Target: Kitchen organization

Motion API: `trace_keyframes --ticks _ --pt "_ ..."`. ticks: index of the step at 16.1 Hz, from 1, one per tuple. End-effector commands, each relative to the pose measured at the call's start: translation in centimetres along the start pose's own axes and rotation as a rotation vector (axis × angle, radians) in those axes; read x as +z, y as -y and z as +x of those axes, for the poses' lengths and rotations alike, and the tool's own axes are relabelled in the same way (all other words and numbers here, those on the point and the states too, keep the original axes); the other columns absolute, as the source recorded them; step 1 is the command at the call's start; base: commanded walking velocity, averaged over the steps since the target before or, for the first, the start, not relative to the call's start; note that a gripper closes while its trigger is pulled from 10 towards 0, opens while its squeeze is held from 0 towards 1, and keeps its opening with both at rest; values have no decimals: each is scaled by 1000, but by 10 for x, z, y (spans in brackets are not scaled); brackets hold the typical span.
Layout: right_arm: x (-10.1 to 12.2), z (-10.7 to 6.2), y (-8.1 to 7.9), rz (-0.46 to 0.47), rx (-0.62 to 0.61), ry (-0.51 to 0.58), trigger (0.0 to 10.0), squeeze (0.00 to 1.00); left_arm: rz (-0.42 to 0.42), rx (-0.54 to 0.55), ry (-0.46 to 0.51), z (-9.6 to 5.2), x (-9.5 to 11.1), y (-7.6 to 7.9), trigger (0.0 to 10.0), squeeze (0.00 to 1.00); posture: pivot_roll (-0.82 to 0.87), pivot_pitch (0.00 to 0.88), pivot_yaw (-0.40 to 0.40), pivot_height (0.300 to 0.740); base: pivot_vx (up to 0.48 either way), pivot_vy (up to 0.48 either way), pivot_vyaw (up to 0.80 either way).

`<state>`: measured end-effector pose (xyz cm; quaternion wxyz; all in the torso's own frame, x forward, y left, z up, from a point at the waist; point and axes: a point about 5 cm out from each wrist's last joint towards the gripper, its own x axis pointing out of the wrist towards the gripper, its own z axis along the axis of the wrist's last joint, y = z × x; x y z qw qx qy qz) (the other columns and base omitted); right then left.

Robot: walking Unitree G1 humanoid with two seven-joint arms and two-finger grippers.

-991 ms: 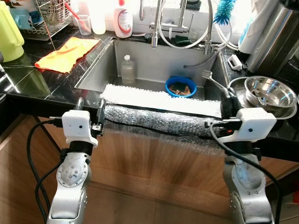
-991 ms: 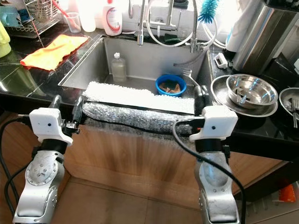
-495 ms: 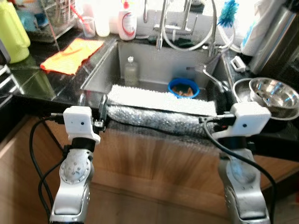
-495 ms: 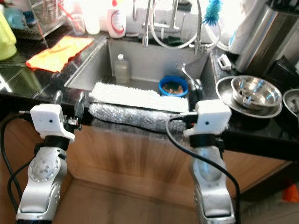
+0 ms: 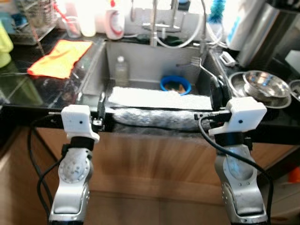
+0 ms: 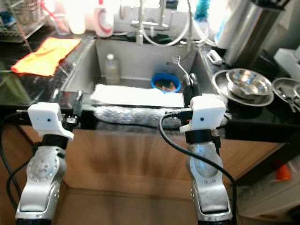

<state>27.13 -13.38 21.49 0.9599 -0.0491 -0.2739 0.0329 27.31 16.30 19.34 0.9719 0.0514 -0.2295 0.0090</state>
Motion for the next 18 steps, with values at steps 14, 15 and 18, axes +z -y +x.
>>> trace_keyframes --ticks 14,15,18 --pt "0 6 -1 -1 -7 8 10000 0 27 -34 30 5 6 7 10000 0 91 67 -39 740 0 197 -482" --pt "0 6 -1 -1 -6 13 10000 0 29 -33 34 6 7 7 10000 0 91 67 -40 740 0 0 0" --pt "1 7 -1 -3 -3 20 10000 0 32 -37 41 7 8 9 10000 0 90 66 -41 740 0 0 0"
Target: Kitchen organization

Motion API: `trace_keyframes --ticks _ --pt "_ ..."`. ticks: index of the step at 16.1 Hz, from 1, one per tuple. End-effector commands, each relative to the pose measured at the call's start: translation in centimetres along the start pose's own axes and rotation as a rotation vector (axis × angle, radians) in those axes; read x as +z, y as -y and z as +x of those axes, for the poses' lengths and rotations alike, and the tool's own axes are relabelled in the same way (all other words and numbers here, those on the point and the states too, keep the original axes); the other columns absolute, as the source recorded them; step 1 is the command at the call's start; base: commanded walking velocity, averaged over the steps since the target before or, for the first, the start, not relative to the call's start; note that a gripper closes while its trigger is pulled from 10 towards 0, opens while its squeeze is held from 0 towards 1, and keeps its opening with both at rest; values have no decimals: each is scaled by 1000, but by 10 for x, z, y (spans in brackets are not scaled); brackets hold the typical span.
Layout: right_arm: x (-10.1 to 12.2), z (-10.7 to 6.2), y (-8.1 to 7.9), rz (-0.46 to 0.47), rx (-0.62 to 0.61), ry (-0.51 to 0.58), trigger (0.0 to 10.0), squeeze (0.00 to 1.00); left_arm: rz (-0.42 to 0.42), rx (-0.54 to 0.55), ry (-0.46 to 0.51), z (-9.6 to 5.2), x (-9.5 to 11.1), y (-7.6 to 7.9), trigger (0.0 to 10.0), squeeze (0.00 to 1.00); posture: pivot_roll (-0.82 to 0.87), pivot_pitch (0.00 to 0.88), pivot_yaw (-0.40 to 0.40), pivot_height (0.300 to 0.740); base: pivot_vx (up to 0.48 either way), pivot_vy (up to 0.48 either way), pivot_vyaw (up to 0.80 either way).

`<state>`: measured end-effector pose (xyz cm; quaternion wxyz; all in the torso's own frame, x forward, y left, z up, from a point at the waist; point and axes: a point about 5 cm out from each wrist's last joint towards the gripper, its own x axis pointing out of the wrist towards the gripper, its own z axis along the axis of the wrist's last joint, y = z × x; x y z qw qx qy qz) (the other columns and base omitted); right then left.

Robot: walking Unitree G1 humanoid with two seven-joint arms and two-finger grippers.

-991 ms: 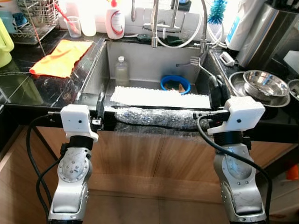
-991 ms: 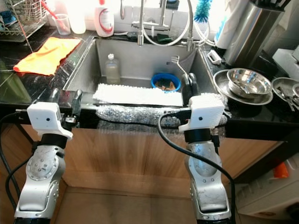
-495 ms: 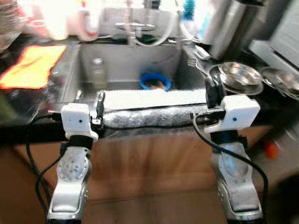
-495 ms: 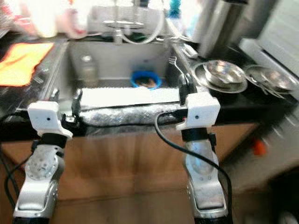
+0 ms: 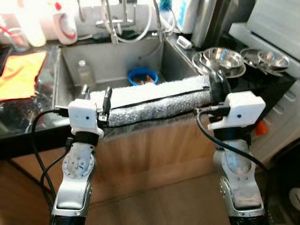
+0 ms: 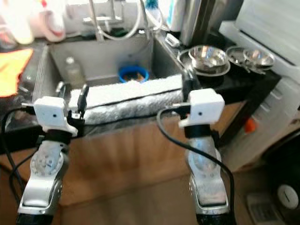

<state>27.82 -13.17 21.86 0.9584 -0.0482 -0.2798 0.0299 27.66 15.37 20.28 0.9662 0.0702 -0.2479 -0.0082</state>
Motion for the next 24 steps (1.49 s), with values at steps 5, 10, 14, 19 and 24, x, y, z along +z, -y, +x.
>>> trace_keyframes --ticks 5,10,14,19,24 --pt "2 -3 1 -34 11 13 10000 0 9 -30 -13 -3 -3 7 10000 0 76 65 -34 740 0 0 0" --pt "-1 -2 1 -37 5 0 10000 0 17 -34 -19 -3 -4 8 10000 0 83 65 -34 740 0 0 -158" --pt "3 -1 -1 -46 14 24 10000 0 14 -30 -13 -2 -3 7 10000 0 79 66 -34 740 0 0 -200" --pt "12 3 -1 -109 42 78 10000 0 13 -22 -1 -1 -1 8 10000 0 79 67 -39 740 0 0 0" --pt "24 10 -6 -201 84 144 10000 0 19 -10 4 0 0 7 10000 0 79 66 -40 740 48 0 0"
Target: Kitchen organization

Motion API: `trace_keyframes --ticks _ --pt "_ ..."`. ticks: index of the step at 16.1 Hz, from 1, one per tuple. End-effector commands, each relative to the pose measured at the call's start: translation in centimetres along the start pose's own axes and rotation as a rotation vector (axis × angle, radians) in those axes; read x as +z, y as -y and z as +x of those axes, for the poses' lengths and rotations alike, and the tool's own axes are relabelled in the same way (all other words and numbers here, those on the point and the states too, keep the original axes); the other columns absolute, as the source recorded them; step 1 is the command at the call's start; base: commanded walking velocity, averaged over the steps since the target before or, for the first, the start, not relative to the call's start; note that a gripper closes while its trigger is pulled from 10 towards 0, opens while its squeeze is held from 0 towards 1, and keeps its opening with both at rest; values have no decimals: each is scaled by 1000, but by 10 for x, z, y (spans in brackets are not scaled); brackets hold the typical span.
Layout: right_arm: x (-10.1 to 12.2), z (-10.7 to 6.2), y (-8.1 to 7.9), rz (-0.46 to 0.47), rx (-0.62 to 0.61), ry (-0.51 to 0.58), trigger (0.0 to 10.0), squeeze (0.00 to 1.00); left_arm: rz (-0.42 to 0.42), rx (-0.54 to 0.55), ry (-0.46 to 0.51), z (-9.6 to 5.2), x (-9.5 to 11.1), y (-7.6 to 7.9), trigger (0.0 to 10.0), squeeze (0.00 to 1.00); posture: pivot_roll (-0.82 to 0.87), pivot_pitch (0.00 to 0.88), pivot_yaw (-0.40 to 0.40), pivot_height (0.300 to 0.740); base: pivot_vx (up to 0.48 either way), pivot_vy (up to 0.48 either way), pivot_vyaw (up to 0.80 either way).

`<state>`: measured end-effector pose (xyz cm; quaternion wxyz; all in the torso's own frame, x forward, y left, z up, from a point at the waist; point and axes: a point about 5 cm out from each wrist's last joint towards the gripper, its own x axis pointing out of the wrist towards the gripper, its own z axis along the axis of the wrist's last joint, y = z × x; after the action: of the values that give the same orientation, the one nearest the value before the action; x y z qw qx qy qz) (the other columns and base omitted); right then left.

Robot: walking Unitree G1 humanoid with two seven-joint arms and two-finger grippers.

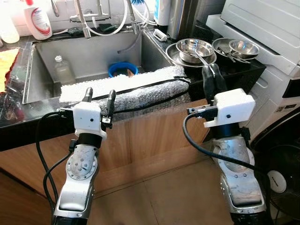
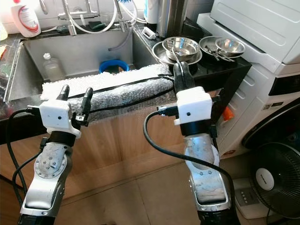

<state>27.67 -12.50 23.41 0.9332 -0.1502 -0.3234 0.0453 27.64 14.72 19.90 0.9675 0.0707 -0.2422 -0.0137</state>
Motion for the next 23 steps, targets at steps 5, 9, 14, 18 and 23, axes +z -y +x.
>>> trace_keyframes --ticks 5,9,14,18,23 --pt "13 6 48 -235 -222 56 10000 0 17 3 12 0 1 0 10000 0 77 69 -39 740 144 0 0" --pt "1 -2 67 -246 -332 -37 10000 0 14 -3 9 0 1 0 10000 0 74 71 -35 740 180 0 0" --pt "-23 -39 73 -156 -488 -242 10000 0 7 -10 8 0 0 1 10000 0 79 71 -34 740 144 0 0" --pt "-40 -69 81 -153 -589 -403 10000 0 3 -14 6 0 0 2 10000 0 69 67 -34 740 60 0 0" --pt "-130 -173 61 -1 -606 -943 10000 0 -72 49 -7 5 -1 -6 10000 0 77 63 -42 740 0 0 0"
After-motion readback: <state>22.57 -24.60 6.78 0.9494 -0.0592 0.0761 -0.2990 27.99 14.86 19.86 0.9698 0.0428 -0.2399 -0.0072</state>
